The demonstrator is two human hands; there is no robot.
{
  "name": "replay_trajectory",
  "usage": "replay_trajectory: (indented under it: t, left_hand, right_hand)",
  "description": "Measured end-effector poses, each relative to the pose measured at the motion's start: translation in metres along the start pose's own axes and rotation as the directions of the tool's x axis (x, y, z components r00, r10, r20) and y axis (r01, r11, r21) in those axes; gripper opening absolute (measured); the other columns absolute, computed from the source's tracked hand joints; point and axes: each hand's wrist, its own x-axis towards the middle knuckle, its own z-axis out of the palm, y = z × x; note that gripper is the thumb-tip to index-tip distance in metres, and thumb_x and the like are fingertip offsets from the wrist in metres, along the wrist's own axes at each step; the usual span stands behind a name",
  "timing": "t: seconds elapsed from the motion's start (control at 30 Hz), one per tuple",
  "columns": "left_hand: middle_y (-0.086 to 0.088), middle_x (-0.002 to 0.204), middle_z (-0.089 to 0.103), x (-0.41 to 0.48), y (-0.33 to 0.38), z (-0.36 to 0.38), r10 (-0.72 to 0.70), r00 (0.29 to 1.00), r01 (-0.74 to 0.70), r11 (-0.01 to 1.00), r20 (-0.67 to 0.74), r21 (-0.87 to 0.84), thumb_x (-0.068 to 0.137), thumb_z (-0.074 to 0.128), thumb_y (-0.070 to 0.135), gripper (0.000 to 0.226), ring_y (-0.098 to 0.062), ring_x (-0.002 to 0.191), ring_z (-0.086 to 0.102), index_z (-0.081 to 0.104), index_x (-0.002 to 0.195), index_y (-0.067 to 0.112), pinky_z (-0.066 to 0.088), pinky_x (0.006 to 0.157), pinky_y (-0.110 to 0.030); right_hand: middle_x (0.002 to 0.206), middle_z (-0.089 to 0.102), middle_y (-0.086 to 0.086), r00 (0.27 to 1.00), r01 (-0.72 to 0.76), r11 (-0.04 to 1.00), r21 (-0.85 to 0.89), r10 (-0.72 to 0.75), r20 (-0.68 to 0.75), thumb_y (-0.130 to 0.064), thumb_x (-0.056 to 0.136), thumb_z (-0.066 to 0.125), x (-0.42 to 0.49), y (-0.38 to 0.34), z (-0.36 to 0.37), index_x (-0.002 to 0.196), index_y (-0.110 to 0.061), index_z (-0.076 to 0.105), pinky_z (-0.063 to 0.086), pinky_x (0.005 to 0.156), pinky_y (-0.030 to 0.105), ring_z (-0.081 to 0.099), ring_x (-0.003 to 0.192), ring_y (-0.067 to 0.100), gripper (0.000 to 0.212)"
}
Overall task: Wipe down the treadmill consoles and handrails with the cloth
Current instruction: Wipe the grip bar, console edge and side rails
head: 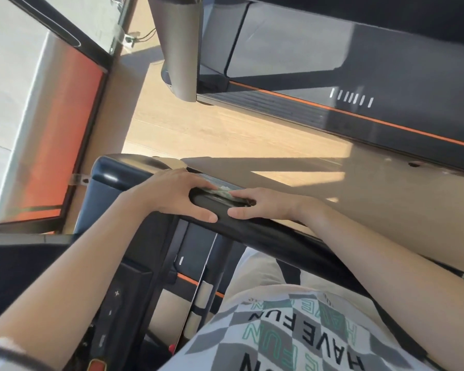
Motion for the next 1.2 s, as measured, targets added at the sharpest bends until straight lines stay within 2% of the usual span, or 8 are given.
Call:
replay_trajectory:
  t: [0.3, 0.5, 0.63, 0.7, 0.8, 0.9, 1.07, 1.2]
  left_hand:
    - [0.025, 0.131, 0.061, -0.039, -0.022, 0.012, 0.033, 0.959, -0.036, 0.999, -0.280, -0.007, 0.065, 0.043, 0.101, 0.089, -0.005, 0.125, 0.051, 0.056, 0.135, 0.049, 0.034, 0.110, -0.040]
    - [0.015, 0.139, 0.060, -0.037, -0.043, 0.019, -0.095, 0.932, 0.102, 0.995, -0.350, 0.001, 0.068, 0.032, 0.101, 0.090, -0.016, 0.133, 0.048, 0.057, 0.136, 0.047, 0.028, 0.113, -0.048]
    - [0.012, 0.138, 0.061, -0.029, -0.038, 0.021, -0.121, 0.935, 0.108, 0.993, -0.335, -0.056, 0.073, 0.034, 0.092, 0.082, -0.018, 0.134, 0.046, 0.060, 0.134, 0.044, 0.022, 0.116, -0.050]
    - [0.013, 0.132, 0.065, -0.033, -0.030, 0.029, -0.100, 0.904, 0.053, 0.991, -0.415, -0.122, 0.080, 0.042, 0.081, 0.067, -0.017, 0.130, 0.051, 0.065, 0.129, 0.041, 0.024, 0.116, -0.049]
    - [0.017, 0.115, 0.071, -0.043, -0.016, 0.048, -0.067, 0.791, -0.086, 0.972, -0.608, -0.219, 0.087, 0.070, 0.046, 0.027, -0.017, 0.113, 0.059, 0.074, 0.111, 0.036, 0.037, 0.106, -0.046]
    - [0.015, 0.097, 0.071, -0.050, 0.005, 0.068, -0.069, 0.690, -0.183, 0.947, -0.721, -0.265, 0.083, 0.081, 0.021, 0.015, -0.017, 0.096, 0.059, 0.077, 0.095, 0.028, 0.045, 0.086, -0.037]
    - [0.018, 0.091, 0.064, -0.065, 0.036, 0.099, -0.160, 0.637, -0.240, 0.888, -0.754, -0.392, 0.090, 0.076, 0.023, 0.011, -0.005, 0.081, 0.054, 0.071, 0.099, 0.026, 0.041, 0.070, -0.022]
    - [0.012, 0.080, 0.067, -0.087, 0.059, 0.122, -0.329, 0.636, -0.305, 0.724, -0.698, -0.619, 0.095, 0.070, 0.026, 0.006, -0.008, 0.070, 0.060, 0.070, 0.101, 0.025, 0.043, 0.062, -0.015]
  right_hand:
    - [0.151, 0.041, -0.018, 0.985, 0.154, 0.988, -0.033, -0.156, -0.072, -0.059, 0.082, 0.072, 0.002, -0.017, 0.006, 0.150, -0.035, 0.041, 0.027, 0.113, 0.025, 0.036, 0.137, 0.001, 0.078]
    - [0.157, 0.033, -0.016, 0.997, 0.068, 0.993, -0.094, -0.066, 0.029, -0.061, 0.085, 0.067, 0.033, -0.042, 0.000, 0.155, -0.035, 0.030, 0.025, 0.110, 0.024, 0.031, 0.136, 0.000, 0.084]
    - [0.148, 0.048, -0.016, 1.000, -0.004, 1.000, -0.018, 0.004, -0.002, -0.077, 0.075, 0.066, 0.041, -0.041, -0.001, 0.148, -0.039, 0.043, 0.033, 0.116, 0.038, 0.047, 0.134, 0.010, 0.086]
    - [0.132, 0.058, -0.022, 0.996, 0.035, 0.999, -0.033, -0.037, -0.085, -0.068, 0.081, 0.067, 0.031, -0.038, 0.001, 0.142, -0.036, 0.053, 0.039, 0.111, 0.031, 0.054, 0.121, 0.004, 0.070]
    - [0.118, 0.062, -0.024, 0.966, 0.117, 0.993, -0.019, -0.118, -0.232, -0.034, 0.090, 0.072, 0.006, -0.030, 0.009, 0.130, -0.028, 0.065, 0.043, 0.102, 0.018, 0.058, 0.111, -0.002, 0.040]
    - [0.107, 0.065, -0.027, 0.883, 0.186, 0.974, -0.130, -0.223, -0.413, -0.017, 0.085, 0.076, -0.016, -0.020, 0.025, 0.105, -0.030, 0.075, 0.044, 0.091, 0.009, 0.058, 0.106, -0.007, 0.023]
    - [0.096, 0.069, -0.018, 0.773, 0.219, 0.956, -0.197, -0.293, -0.562, -0.017, 0.081, 0.080, -0.043, -0.023, 0.046, 0.088, -0.027, 0.073, 0.042, 0.087, 0.013, 0.061, 0.098, -0.001, 0.014]
    - [0.085, 0.067, -0.021, 0.731, 0.295, 0.932, -0.211, -0.362, -0.579, -0.019, 0.083, 0.079, -0.066, -0.029, 0.064, 0.089, -0.026, 0.072, 0.042, 0.077, 0.009, 0.060, 0.087, -0.001, 0.012]
